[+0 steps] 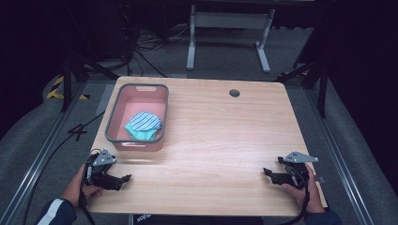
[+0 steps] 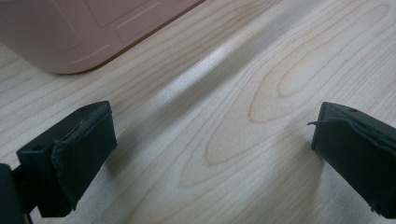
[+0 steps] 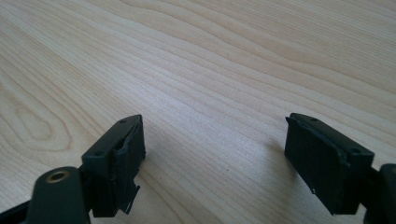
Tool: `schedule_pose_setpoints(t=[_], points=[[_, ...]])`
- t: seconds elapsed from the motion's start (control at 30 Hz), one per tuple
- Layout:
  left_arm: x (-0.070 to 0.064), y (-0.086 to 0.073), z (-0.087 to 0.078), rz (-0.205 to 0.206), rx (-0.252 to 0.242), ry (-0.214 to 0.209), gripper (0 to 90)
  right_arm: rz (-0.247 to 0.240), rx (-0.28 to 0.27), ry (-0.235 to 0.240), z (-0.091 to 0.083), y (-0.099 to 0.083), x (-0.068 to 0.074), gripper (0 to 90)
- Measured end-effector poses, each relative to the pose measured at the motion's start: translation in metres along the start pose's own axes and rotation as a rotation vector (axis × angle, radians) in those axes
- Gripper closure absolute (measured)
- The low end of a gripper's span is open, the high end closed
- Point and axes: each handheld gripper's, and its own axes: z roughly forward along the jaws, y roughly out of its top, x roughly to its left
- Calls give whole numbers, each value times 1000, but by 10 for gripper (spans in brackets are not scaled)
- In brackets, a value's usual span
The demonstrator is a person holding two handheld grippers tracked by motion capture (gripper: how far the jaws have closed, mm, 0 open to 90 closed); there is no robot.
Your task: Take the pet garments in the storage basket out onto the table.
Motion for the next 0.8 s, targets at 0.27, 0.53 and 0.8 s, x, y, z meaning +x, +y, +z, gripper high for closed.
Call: schedule_pose_setpoints(t=[0.27,0.53,0.8], points=[[-1,0,0,-10,-2,11,1,-1,0,0,0,0,0,206],[0,-2,-4,-18,18,25,3,-1,1,-1,0,0,0,205],[0,3,-9,24,78,4,34,0,0,-1,0,0,0,205]])
